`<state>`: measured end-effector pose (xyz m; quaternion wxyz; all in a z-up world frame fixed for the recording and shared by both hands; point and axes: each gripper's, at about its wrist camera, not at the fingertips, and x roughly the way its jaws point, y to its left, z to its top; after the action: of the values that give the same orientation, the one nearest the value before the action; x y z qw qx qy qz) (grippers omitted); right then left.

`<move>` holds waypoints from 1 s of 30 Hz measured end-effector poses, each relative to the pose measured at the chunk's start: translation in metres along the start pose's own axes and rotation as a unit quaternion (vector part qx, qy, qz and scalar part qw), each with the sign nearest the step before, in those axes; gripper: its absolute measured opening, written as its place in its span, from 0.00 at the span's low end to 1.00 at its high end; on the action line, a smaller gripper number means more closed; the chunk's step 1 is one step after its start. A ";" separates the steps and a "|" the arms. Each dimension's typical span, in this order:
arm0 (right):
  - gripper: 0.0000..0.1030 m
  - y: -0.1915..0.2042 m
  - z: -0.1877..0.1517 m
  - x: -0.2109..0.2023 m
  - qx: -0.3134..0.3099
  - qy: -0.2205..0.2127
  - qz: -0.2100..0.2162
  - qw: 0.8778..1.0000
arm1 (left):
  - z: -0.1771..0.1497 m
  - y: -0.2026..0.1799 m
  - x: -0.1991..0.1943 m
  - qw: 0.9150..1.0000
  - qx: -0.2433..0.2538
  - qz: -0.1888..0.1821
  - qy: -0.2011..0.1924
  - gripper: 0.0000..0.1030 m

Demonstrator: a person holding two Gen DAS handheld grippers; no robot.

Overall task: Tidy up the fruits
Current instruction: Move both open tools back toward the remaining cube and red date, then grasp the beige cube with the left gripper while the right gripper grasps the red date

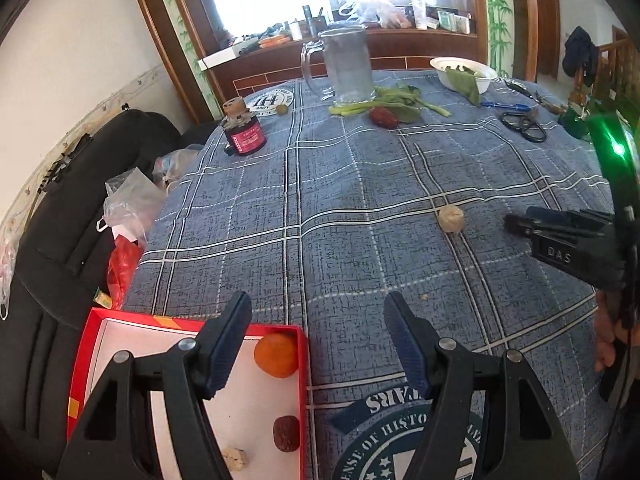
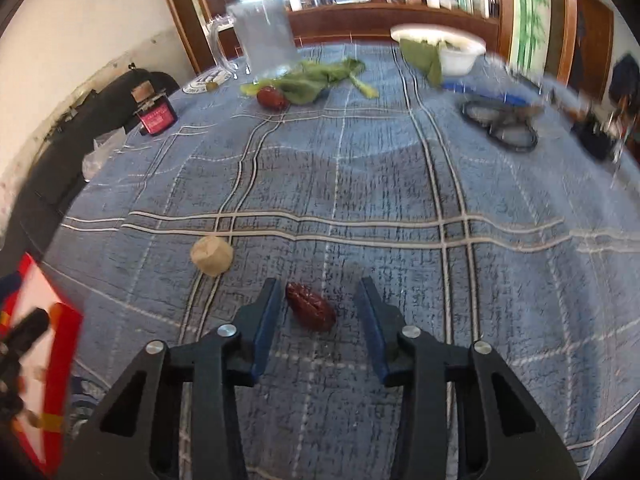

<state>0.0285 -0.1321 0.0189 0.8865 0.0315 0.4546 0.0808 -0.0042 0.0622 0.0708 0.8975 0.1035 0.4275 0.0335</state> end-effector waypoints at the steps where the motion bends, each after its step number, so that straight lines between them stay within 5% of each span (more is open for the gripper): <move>1: 0.28 -0.002 0.000 0.000 0.001 -0.001 -0.004 1.000 | 0.002 -0.002 0.001 1.000 0.000 -0.001 0.001 0.66; 3: 0.17 -0.009 -0.001 0.000 0.002 -0.001 -0.005 1.000 | 0.006 -0.007 0.005 1.000 0.001 -0.003 0.003 0.66; 16: 0.17 -0.067 0.012 -0.042 0.102 -0.043 0.047 0.993 | 0.048 -0.081 0.071 0.997 -0.010 -0.059 0.038 0.66; 21: 0.17 -0.069 0.014 -0.042 0.116 -0.042 0.058 0.991 | 0.052 -0.090 0.086 0.996 -0.019 -0.069 0.044 0.52; 25: 0.17 -0.068 0.014 -0.040 0.117 -0.039 0.065 0.990 | 0.056 -0.094 0.090 0.995 -0.021 -0.085 0.038 0.24; 30: 0.17 -0.068 0.014 -0.042 0.119 -0.043 0.067 0.990 | 0.053 -0.096 0.080 0.995 -0.014 -0.095 0.028 0.24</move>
<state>0.0238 -0.2062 0.0521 0.8879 0.1703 0.4192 0.0838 0.0850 -0.0281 0.0220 0.8857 0.0488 0.4596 -0.0436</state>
